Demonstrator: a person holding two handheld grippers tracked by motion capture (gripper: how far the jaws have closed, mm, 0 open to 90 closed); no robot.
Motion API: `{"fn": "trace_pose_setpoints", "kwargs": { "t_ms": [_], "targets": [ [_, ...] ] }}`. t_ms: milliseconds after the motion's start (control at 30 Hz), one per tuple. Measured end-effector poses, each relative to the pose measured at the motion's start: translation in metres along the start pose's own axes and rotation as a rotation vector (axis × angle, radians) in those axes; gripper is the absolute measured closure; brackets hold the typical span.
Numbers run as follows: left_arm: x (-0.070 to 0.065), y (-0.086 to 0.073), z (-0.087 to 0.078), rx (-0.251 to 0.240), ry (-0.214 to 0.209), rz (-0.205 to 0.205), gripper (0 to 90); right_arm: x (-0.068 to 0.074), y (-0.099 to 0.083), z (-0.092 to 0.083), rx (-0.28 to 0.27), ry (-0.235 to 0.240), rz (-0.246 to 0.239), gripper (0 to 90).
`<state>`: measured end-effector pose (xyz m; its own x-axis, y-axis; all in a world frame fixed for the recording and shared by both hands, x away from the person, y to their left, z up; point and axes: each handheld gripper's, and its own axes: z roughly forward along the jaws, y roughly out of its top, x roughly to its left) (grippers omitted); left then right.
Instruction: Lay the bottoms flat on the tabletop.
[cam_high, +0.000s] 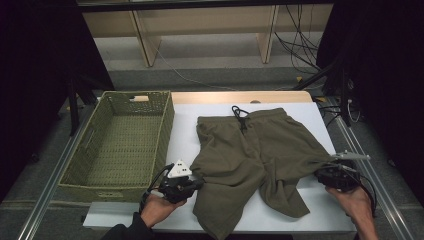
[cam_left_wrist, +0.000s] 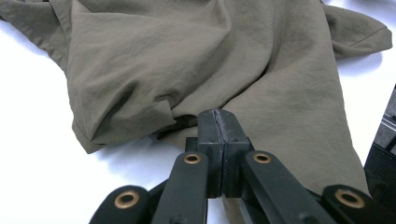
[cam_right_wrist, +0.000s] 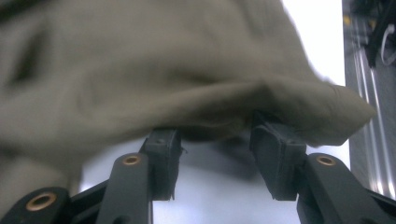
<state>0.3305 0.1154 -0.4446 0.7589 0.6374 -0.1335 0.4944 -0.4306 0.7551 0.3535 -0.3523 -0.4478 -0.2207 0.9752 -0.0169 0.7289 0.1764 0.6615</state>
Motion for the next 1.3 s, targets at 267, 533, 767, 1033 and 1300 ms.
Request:
{"fn": "trace_pose_setpoints", "kwargs": {
  "t_ms": [267,533,767,1033,1300],
  "targets": [
    [0.000,-0.001,0.000,0.001,-0.004,0.000,88.7,0.012,0.026,0.038,0.066,0.007,-0.056,51.2],
    [0.000,-0.001,0.000,0.000,-0.003,0.004,88.7,0.017,0.027,0.049,0.127,0.019,-0.085,66.9],
    [-0.001,0.000,-0.002,-0.010,-0.004,0.010,88.7,0.019,0.030,0.023,0.100,-0.006,-0.064,84.0],
    [-0.001,0.001,-0.003,-0.017,-0.009,0.015,88.8,0.021,0.043,-0.044,-0.030,-0.037,-0.053,84.7],
    [-0.002,0.003,-0.004,-0.024,-0.011,0.015,88.8,0.023,0.043,-0.053,-0.012,-0.076,-0.041,84.7]
  ]
}}
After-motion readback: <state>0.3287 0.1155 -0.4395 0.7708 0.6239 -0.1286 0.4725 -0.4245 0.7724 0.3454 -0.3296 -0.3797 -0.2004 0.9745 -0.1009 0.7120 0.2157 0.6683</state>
